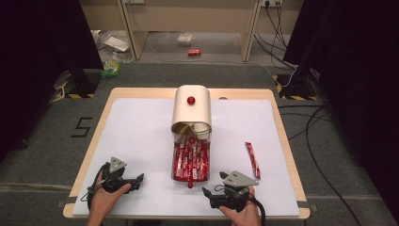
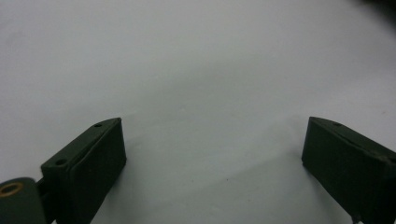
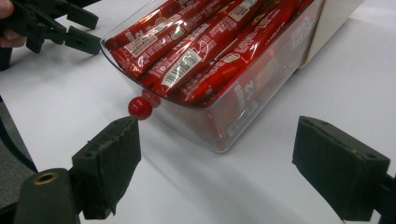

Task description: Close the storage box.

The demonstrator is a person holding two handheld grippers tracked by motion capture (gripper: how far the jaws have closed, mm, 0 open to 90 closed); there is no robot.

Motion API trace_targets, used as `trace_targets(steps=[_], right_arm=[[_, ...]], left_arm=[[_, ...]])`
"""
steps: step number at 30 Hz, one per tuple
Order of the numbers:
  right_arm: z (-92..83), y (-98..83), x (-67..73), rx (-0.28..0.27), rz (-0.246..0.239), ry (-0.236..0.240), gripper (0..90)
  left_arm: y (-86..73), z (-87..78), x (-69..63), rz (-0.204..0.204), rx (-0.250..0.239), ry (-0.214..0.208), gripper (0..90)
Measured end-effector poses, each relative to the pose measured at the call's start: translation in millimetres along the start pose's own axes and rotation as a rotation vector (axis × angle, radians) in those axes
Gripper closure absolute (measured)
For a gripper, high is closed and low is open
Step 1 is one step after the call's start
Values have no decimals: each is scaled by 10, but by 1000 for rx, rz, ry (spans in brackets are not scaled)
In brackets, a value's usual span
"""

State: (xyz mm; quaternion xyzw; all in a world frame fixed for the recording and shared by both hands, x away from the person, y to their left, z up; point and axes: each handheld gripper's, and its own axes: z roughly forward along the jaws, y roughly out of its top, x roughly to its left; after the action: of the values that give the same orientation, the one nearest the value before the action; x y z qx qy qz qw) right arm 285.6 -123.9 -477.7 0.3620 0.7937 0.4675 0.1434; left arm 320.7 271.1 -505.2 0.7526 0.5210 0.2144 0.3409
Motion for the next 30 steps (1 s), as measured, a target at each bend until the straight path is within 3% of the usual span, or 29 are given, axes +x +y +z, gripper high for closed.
trace_targets(steps=[11, 14, 17, 30], right_arm=[[109, 11, 17, 19, -34, -36, 163], [160, 25, 27, 25, -63, -52, 180], [193, 34, 35, 28, -57, -64, 207], [259, 107, 74, -12, -100, -72, 229]], left_arm=[[0, 0, 0, 0, 0, 0, 55], [0, 0, 0, 0, 0, 0, 54], [0, 0, 0, 0, 0, 0, 54], [0, 0, 0, 0, 0, 0, 55]])
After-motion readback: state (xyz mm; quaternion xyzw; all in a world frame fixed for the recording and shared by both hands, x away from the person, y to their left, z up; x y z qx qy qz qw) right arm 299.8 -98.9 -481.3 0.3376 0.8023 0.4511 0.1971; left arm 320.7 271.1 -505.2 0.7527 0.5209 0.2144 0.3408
